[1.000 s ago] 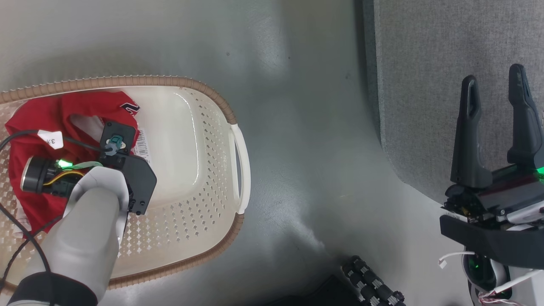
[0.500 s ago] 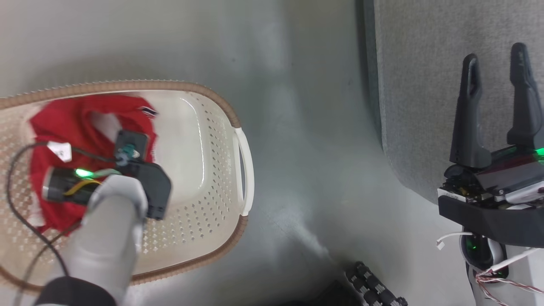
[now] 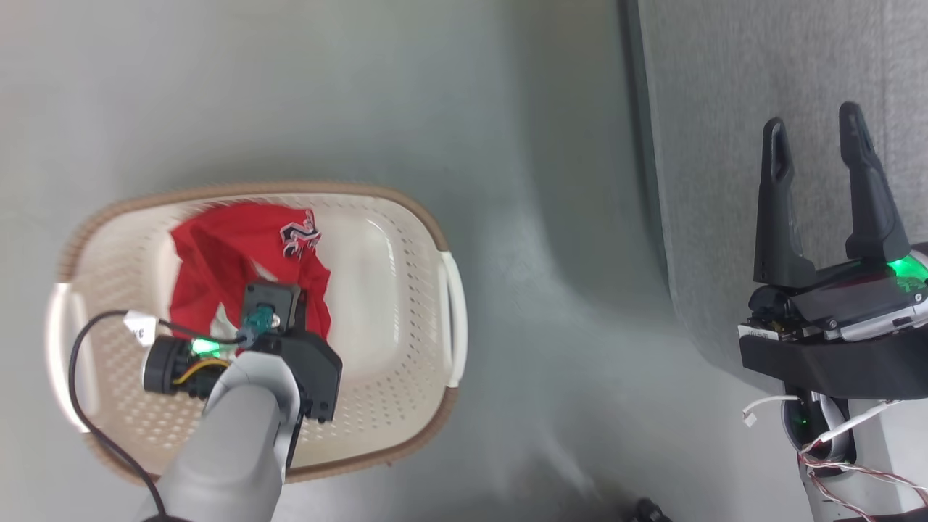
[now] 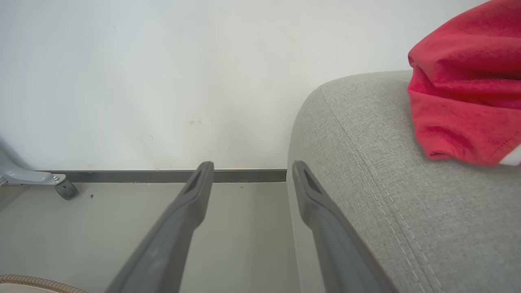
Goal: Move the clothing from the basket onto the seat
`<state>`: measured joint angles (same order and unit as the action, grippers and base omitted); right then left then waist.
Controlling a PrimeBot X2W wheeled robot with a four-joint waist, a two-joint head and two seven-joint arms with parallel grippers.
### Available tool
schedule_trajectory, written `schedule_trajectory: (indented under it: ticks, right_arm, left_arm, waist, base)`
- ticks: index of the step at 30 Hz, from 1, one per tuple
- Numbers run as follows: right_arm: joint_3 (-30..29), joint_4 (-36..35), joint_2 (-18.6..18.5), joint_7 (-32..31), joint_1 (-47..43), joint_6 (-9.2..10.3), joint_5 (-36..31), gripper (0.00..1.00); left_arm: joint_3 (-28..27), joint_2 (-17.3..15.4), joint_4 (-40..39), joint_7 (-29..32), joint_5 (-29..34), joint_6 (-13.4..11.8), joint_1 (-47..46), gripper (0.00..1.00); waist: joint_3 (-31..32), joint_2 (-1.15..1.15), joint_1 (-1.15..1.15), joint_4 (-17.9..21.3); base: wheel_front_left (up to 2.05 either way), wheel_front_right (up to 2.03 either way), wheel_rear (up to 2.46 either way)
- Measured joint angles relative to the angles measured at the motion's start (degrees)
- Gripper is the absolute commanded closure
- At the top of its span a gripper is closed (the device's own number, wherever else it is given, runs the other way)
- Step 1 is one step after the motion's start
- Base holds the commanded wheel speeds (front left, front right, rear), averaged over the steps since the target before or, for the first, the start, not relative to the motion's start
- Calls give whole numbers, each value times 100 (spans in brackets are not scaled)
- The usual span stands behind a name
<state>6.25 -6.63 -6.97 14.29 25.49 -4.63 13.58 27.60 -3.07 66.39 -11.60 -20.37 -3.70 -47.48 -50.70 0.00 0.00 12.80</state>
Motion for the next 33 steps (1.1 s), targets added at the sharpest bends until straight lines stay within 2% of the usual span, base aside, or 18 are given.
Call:
schedule_trajectory:
  ticks: [8,18,33]
  right_arm:
    - [-20,460,-107,0,-103,-44,-1,0]
    - [-42,951,-156,0,-427,-49,0,0]
    - [-11,1501,-154,0,-1110,-51,2,0]
  left_arm:
    - [29,47,-11,-172,-70,174,357,100]
    - [-62,93,-264,-265,-208,230,717,100]
    - [-434,103,-1361,-268,-434,259,1465,100]
  waist:
    - [637,0,0,-312]
    - [1491,0,-1,-662]
    - [2804,-1,-1,-1096]
  base:
    - [0,0,0]
    - [0,0,0]
    - [0,0,0]
